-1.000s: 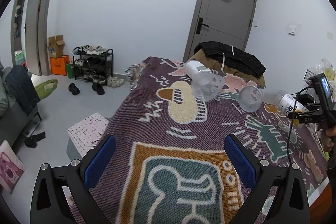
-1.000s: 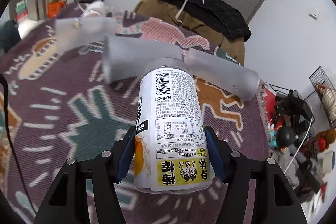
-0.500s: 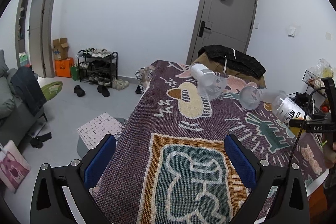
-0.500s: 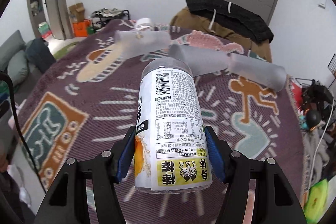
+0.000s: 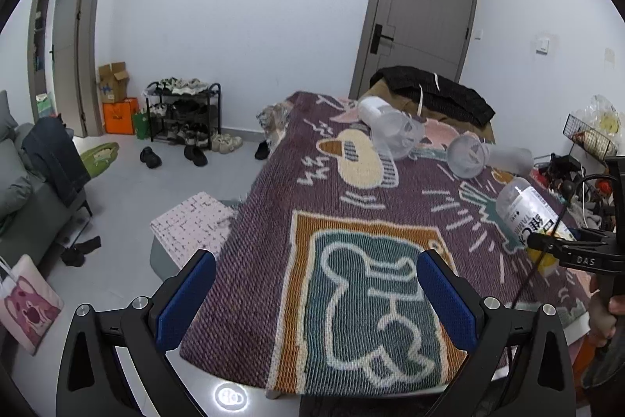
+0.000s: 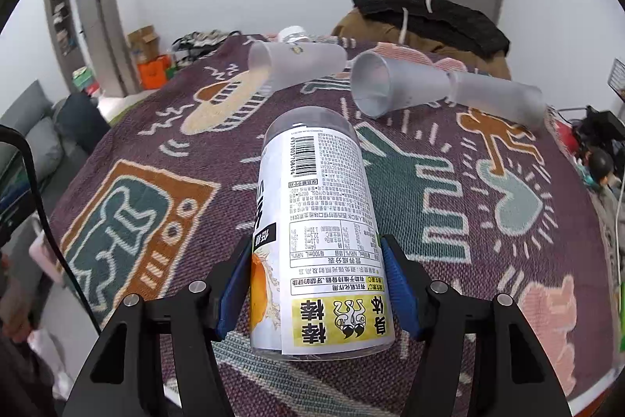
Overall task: Flip cup upside down
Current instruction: 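Lift the white bottle with the right tool toward the left tool, then close the left tool on the white bottle while the right tool releases it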
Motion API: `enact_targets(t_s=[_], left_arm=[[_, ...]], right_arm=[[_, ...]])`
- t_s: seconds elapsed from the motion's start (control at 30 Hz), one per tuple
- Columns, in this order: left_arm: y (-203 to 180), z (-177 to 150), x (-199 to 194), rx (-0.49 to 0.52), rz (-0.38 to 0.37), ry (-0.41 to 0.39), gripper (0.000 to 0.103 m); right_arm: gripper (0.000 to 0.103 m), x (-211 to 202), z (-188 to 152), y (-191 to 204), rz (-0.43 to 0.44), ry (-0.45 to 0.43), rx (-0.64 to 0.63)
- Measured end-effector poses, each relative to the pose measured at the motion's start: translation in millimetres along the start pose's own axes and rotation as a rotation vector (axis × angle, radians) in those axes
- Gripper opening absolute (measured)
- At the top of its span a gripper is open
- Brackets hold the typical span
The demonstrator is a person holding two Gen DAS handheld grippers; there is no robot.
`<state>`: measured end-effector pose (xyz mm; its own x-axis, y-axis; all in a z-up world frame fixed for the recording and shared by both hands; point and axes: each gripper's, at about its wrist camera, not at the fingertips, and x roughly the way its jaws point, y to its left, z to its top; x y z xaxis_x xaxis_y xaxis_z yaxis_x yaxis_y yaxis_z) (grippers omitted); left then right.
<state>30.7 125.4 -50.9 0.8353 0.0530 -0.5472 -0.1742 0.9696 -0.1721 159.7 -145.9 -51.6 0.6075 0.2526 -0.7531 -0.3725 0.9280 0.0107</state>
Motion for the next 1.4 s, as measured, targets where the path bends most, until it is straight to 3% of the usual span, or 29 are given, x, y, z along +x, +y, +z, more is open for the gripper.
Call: enact_targets(t_s=[0.13,0.23,0.27,0.37,0.63,1.0,1.2,1.4], left_arm=[[-1.4,-5.4,3.0,-0.028,-0.029,0.035,0.103],[-8.4,0.3,-0.3,-0.042,-0.064,0.025,0.103],[-12.4,3.7,-0.7,-0.036,-0.063,0.023,0.103],[-25.5,14.3,-0.7,-0.020,-0.082,0.021,0.103],[-73.3,34.7,2.7,0.038,-0.159,0.047,0.103],[-140.2,56.9,30.0,0.098,-0.259,0.139,0.103],[-172.9,61.4,50.9,0.126,-0.268,0.197,0.102],[-191.6,59.5,89.8,0.111,-0.227,0.318,0.102]], right_arm=[[0.064,25.4,-10.6,-4.0,0.028,0.063,0.028],[0.065,26.4,-13.9,-13.5,0.128,0.074,0.092],[0.069,21.7,-13.6,-15.5,0.154,0.061,0.101],[0.096,2.0,-14.8,-19.2,0.178,-0.006,0.103],[0.097,-37.0,-35.0,-45.2,0.207,-0.070,0.124],[0.097,-71.6,-77.5,-87.3,0.115,-0.230,0.100],[0.097,-76.0,-91.6,-108.3,0.094,-0.277,0.113],[0.097,-73.5,-102.3,-134.8,0.121,-0.289,0.203]])
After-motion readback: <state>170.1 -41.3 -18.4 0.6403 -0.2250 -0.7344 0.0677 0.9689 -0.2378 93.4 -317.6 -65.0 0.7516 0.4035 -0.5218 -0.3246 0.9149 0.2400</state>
